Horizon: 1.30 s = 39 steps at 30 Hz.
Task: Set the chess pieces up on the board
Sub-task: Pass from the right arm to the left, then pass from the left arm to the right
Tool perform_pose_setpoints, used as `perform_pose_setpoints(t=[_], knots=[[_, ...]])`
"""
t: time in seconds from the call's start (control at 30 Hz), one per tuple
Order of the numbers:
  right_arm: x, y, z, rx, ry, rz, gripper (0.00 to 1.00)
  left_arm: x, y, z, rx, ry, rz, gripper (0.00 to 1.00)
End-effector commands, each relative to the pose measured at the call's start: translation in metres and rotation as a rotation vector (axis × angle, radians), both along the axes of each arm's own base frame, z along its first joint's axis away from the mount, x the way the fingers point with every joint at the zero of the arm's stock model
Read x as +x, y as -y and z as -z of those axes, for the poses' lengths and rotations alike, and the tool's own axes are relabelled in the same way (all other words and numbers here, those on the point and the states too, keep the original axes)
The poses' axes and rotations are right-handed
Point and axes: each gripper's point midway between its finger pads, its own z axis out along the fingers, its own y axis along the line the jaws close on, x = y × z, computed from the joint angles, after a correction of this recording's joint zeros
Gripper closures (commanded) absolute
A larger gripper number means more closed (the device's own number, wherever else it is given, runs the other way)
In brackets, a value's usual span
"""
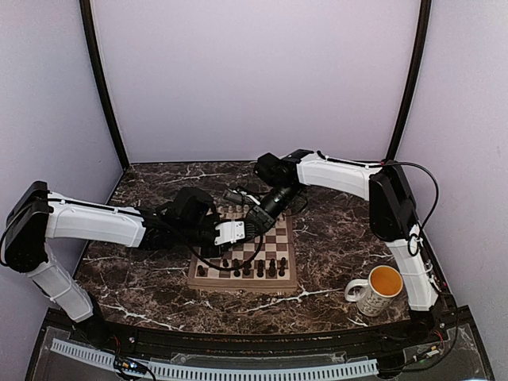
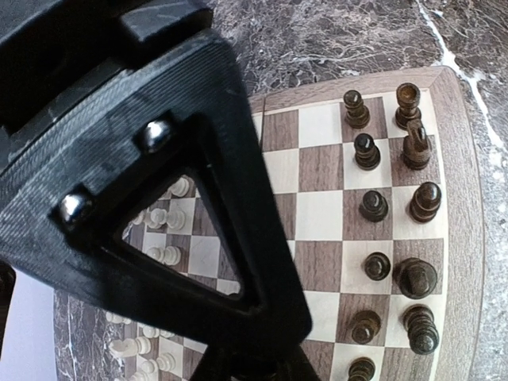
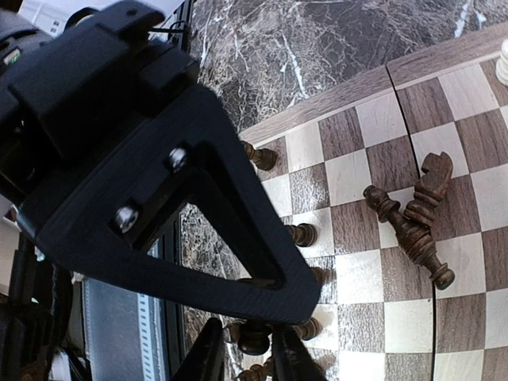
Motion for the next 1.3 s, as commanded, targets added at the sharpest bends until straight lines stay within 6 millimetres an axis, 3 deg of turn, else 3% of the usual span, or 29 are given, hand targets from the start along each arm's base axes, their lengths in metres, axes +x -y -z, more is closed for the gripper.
perform_pose_setpoints(t=[0.0, 0.23, 0.43, 0.8, 1.27], knots=[[0.003, 0.002, -0.037, 0.055, 0.064, 0.005, 0.75, 0.014, 0.003, -0.021, -0.078, 0.047, -0.085, 0.88], [0.058, 0.027, -0.086, 0.119, 0.251, 0.181, 0.63, 0.015, 0.009, -0.036, -0.283, -0.062, -0.199, 0.88], [0.083, 0.045, -0.121, 0.193, 0.326, 0.270, 0.62, 0.017, 0.017, -0.064, -0.574, -0.197, -0.275, 0.88], [0.066, 0.028, -0.119, 0.216, 0.241, 0.263, 0.61, 0.027, 0.019, -0.103, -0.957, -0.348, -0.334, 0.88], [0.049, 0.010, -0.115, 0.194, 0.251, 0.233, 0.65, 0.034, 0.025, -0.117, -1.042, -0.384, -0.293, 0.87]])
